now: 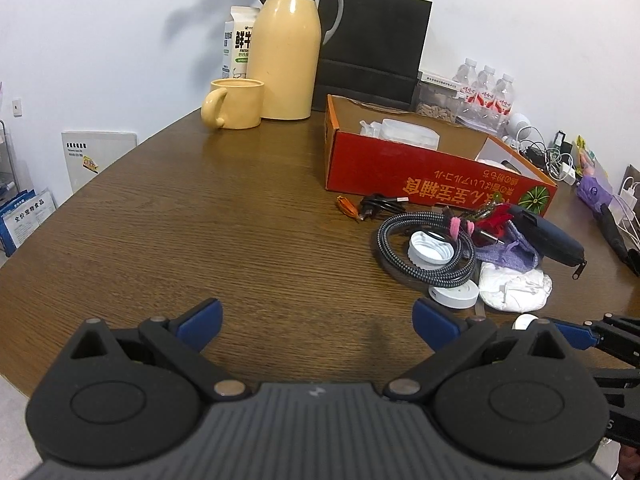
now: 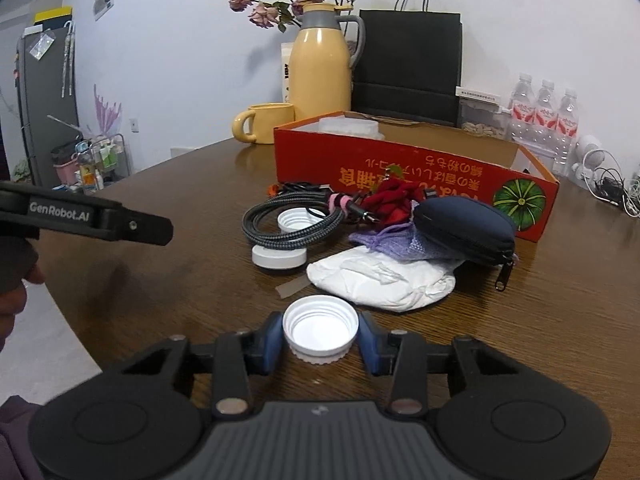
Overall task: Organize objects
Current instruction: 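Return to the table and grasp a white bottle cap with the right tool, then grasp the small orange item with the left tool while the right tool carries the cap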
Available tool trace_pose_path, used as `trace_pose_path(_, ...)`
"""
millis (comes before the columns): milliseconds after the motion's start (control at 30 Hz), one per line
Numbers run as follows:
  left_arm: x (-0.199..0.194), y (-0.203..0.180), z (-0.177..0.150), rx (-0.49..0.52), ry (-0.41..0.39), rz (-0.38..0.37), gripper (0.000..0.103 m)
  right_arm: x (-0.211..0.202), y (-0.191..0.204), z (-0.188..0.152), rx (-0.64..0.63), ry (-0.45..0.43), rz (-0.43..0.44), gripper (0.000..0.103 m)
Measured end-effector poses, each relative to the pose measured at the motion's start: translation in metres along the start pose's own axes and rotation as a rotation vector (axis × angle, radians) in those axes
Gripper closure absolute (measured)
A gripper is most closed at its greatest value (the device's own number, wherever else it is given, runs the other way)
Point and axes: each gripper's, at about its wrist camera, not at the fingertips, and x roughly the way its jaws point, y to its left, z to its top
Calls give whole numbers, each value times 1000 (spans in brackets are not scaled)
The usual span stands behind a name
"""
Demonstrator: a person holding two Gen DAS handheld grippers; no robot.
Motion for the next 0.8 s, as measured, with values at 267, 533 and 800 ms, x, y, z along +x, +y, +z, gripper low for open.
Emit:
trace_pose_path(267,1,0,0,0,2,0,0,-3,-1,0,-1,-21,-4,64)
trace_pose_path(533,3,-5,2,18,-8,-8,0,-10,-3,2,-10,-65,-14,64)
trace_pose_path(800,13,-26,16,60,-37,-32,0,-21,-15,16,-23,-134,-49,64)
